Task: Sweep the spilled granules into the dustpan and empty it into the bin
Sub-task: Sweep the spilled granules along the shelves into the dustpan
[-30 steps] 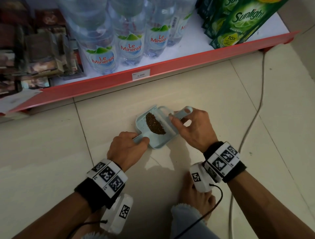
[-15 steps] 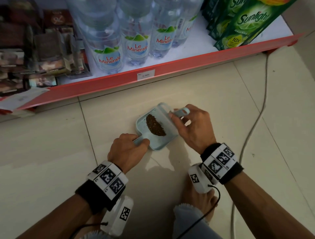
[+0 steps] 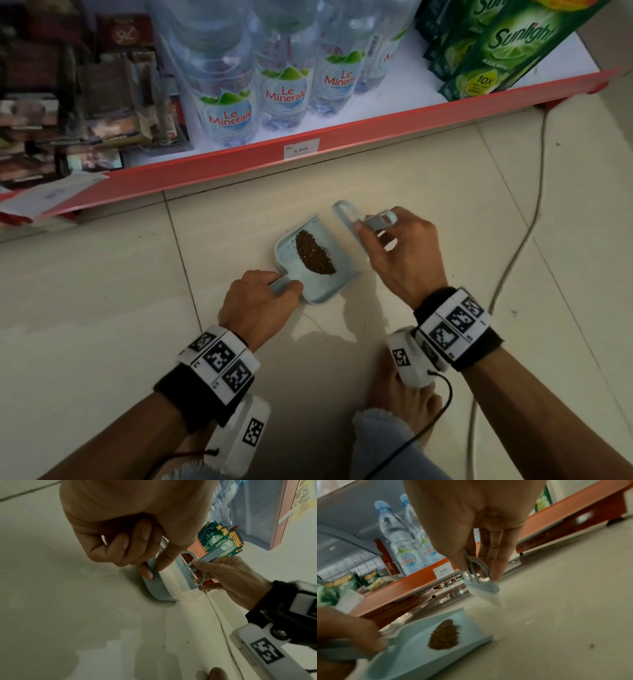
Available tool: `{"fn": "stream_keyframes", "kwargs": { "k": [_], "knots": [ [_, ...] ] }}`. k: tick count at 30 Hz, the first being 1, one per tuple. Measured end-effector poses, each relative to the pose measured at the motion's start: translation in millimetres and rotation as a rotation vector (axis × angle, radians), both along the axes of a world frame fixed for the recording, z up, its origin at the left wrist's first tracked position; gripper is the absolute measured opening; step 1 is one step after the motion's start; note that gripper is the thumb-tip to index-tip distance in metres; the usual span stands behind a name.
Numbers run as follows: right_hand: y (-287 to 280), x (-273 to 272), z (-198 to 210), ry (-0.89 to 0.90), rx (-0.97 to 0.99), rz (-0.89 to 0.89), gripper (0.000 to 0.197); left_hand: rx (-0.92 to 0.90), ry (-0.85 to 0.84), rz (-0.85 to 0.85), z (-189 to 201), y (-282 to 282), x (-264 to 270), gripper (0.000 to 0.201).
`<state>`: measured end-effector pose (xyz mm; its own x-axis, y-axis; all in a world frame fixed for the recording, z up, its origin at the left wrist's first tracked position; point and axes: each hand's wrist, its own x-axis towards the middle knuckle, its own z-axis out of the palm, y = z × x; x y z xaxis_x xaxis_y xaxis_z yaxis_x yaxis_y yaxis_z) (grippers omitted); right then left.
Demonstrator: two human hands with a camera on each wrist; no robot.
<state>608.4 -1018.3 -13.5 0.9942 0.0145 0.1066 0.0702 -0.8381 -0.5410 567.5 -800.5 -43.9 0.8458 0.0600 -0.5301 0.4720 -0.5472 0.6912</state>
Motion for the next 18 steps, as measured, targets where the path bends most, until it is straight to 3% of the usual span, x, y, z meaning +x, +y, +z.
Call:
{"fn": "stream_keyframes", "kwargs": {
  "k": [3, 5, 7, 9, 12, 15, 18],
  "knots": [
    [-8, 7, 0, -0.047, -0.218, -0.089, 0.029, 0.003, -0.010, -0.006, -1, 3, -2, 0.041],
    [-6, 4, -3, 0.011, -0.336, -0.029, 0.028, 0.003, -0.008, -0.009, -2, 4, -2, 0.041],
    [1, -5, -8, 0.083, -0.320, 0.111, 0.030, -0.003, -0.002, -0.002, -2, 5, -3, 0.042],
    [9, -14, -10, 0.106, -0.142, 0.189, 0.029, -0.006, 0.009, 0.002, -3, 7, -4, 0.041],
    [11, -13, -7, -0.009, 0.053, 0.101, 0.027, -0.012, 0.020, 0.003, -2, 9, -6, 0.042],
    [2, -1, -4, -0.104, -0.051, -0.052, 0.027, -0.021, 0.027, 0.014, -2, 10, -7, 0.041],
    [-1, 0, -4, -0.043, -0.289, -0.070, 0.025, -0.021, 0.028, -0.001, -2, 10, -7, 0.041]
  ]
}}
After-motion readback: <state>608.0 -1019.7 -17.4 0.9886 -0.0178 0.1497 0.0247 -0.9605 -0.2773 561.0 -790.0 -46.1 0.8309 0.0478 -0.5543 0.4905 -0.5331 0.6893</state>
